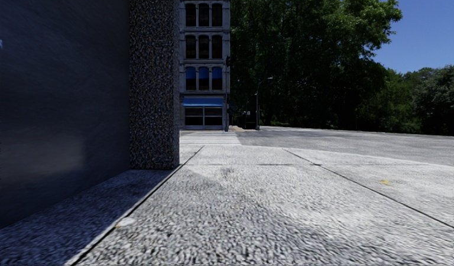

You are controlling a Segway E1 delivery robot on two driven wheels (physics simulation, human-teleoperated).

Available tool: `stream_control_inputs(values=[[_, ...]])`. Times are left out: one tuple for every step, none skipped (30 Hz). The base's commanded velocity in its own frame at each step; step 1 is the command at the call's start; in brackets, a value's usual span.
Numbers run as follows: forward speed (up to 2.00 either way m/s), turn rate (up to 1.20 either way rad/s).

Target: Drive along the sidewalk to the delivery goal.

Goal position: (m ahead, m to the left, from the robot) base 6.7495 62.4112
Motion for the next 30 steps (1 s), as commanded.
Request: stream_control_inputs(values=[[1.67, 0.00], [1.67, 0.00], [1.67, 0.00], [1.67, 0.00], [1.67, 0.00], [1.67, 0.00], [1.67, 0.00], [1.67, 0.00], [1.67, 0.00], [1.67, 0.00], [1.67, 0.00], [1.69, 0.00], [1.71, 0.00], [1.72, 0.00], [1.72, 0.00], [1.72, 0.00], [1.73, 0.00], [1.73, 0.00], [1.73, 0.00], [1.73, 0.00], [1.73, 0.00], [1.73, 0.00], [1.73, 0.00], [1.73, 0.00], [1.73, 0.00], [1.73, 0.00], [1.73, 0.00], [1.76, 0.00], [1.83, 0.00], [1.83, 0.00]])
